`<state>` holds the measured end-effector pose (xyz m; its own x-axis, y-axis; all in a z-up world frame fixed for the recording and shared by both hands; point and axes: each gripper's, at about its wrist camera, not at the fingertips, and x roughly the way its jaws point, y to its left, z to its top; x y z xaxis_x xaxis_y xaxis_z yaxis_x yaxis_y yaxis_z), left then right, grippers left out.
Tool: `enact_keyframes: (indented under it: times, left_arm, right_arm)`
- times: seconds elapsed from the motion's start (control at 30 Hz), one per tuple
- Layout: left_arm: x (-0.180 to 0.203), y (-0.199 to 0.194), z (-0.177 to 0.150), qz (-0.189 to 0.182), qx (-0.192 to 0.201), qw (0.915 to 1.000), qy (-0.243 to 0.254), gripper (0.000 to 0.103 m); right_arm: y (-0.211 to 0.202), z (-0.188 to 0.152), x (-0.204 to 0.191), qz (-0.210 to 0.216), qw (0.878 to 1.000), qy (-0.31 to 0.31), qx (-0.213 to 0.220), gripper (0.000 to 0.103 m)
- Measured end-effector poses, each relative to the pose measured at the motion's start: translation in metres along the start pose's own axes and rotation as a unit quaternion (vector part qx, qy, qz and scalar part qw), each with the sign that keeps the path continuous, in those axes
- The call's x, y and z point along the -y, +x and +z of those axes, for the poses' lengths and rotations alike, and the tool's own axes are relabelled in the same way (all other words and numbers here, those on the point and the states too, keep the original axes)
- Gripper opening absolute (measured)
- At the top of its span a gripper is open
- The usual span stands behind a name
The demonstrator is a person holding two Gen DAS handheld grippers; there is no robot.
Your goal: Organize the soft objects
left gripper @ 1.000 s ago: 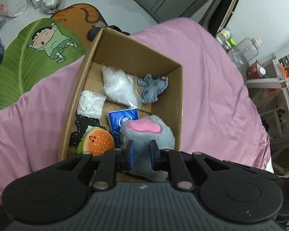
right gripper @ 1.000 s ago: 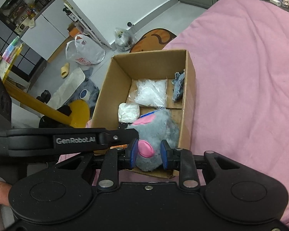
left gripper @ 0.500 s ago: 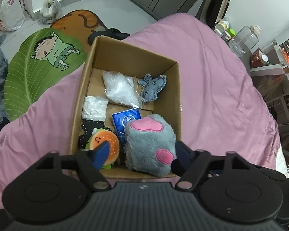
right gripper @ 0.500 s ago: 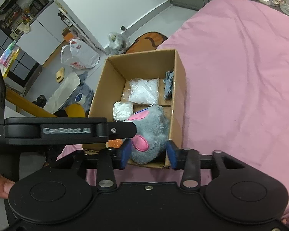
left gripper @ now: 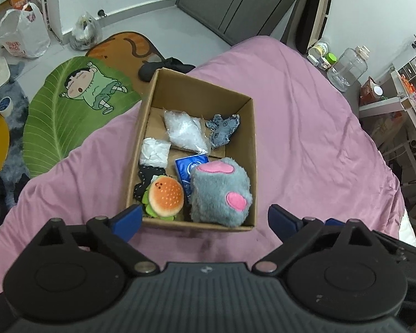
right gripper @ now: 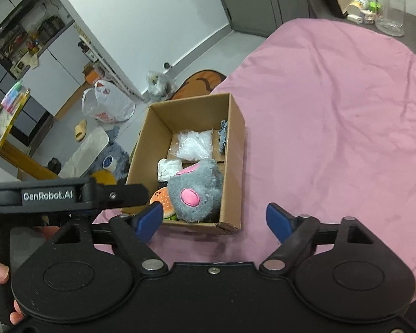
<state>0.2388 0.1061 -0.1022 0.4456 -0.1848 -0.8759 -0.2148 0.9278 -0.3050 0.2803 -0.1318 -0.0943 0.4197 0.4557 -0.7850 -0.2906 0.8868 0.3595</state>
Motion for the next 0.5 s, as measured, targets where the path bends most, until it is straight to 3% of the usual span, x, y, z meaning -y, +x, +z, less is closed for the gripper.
enact_keyframes:
  times: [0.1, 0.37, 0.5]
  left_arm:
    - [-0.001, -0.014, -0.007, 0.002, 0.013, 0.9999, -0.002, 0.103]
    - [-0.006, -0.053, -0.027, 0.019, 0.050, 0.9985, 0.010, 0.103]
    - [-0.009, -0.073, -0.039, 0.022, 0.072, 0.9970, 0.015, 0.103]
  right_arm:
    - [-0.012, -0.004, 0.002, -0.001, 1.000, 0.002, 0.014, 0.091]
    - [-0.042, -0.013, 0.001, 0.001, 0.999, 0.013, 0.051, 0.103]
    - [-0.056, -0.020, -0.001, 0.004, 0.997, 0.017, 0.071, 0.103]
